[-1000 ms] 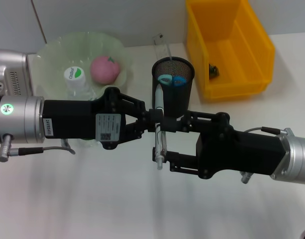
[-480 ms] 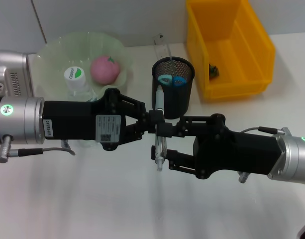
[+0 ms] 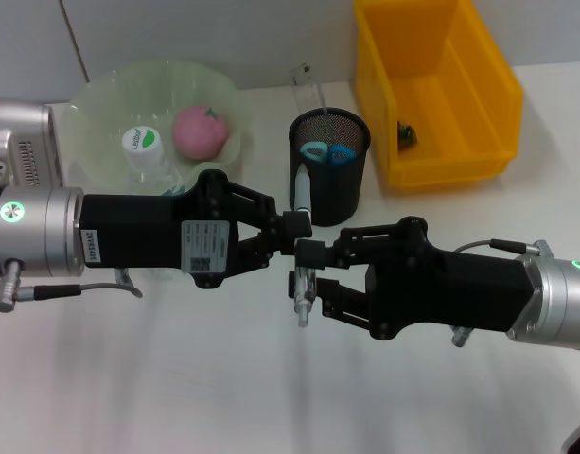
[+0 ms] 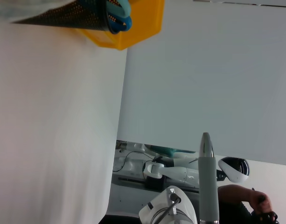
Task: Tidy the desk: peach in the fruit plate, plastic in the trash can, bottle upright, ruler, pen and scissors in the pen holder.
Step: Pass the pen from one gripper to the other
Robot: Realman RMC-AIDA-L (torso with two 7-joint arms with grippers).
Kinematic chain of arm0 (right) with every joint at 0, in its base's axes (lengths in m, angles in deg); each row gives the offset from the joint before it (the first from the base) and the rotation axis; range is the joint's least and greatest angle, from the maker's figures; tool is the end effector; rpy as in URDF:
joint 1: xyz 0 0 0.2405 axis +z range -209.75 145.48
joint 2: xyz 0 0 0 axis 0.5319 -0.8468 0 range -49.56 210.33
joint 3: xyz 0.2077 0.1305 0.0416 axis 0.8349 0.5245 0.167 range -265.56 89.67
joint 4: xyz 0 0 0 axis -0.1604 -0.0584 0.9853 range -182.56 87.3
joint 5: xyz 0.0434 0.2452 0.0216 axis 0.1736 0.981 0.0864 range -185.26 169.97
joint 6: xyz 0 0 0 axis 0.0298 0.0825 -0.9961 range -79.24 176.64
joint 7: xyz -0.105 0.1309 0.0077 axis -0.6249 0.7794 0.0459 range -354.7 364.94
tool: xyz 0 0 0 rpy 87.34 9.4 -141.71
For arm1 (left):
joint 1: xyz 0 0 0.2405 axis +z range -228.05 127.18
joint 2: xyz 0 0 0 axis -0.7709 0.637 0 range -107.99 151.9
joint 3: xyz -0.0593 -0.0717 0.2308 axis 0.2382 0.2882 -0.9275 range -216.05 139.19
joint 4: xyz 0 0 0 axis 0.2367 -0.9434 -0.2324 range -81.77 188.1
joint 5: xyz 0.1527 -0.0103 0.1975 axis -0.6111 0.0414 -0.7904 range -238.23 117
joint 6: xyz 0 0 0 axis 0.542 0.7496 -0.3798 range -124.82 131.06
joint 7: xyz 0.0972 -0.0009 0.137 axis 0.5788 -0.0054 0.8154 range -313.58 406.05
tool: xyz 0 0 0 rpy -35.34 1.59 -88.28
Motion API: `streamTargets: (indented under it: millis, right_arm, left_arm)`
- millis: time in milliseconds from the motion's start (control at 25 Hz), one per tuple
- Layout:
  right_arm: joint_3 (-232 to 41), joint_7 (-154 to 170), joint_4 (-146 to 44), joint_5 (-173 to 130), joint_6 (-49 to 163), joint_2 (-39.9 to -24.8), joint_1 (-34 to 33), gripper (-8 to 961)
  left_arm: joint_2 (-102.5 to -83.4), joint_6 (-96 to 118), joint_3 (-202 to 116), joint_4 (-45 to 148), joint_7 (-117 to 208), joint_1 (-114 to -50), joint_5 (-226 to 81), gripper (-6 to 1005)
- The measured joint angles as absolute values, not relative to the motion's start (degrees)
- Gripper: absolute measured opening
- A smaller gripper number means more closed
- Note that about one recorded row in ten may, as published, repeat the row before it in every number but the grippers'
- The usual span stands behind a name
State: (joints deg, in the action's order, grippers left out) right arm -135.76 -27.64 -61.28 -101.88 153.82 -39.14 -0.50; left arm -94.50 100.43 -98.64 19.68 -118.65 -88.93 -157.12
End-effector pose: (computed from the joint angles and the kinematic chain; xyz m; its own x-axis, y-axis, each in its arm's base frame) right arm 0.2236 0.2976 -0.0648 0.2465 0.9653 -0.0857 0.5473 -0.2116 -0.8098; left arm -0.1733 0.3654 -0.0395 -0.1031 0.9908 -0.0874 0.8125 0.1346 0.5672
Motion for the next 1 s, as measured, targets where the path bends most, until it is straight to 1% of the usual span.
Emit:
streamTargets:
  millis: [80,520,640,840,1000]
  right_arm:
    - [-135.8,-27.7,-61.2,-101.9,153.8,-39.15,-0.5,305]
    - [-136.4,-27.7,-61.2,-101.9,153.8,-39.13,-0.4,284]
    - [-136.6,-27.8,-61.2,-101.9,153.8,-39.09,-0.3,236]
    - [-136.6,-27.8,-61.2,-101.9,153.8,-39.07,-0.2,186]
    - [-136.6,-27.8,-61.2,-101.9,153.8,-39.06,-0.2,186]
  left_arm:
    - [-94.5,100.4,-98.6,19.7,-118.6,-89.0,-157.1,151]
    - [-94.5,100.4,-98.6,19.7,-118.6,-88.9,-157.1,152]
    - [-94.5,100.5,-98.6,19.7,-118.6,-88.9,-157.1,152]
    - [-94.5,100.6,-98.6,19.7,-118.6,-88.9,-157.1,152]
    - [-94.5,100.8,-98.6,19.7,-118.6,-89.0,-157.1,153]
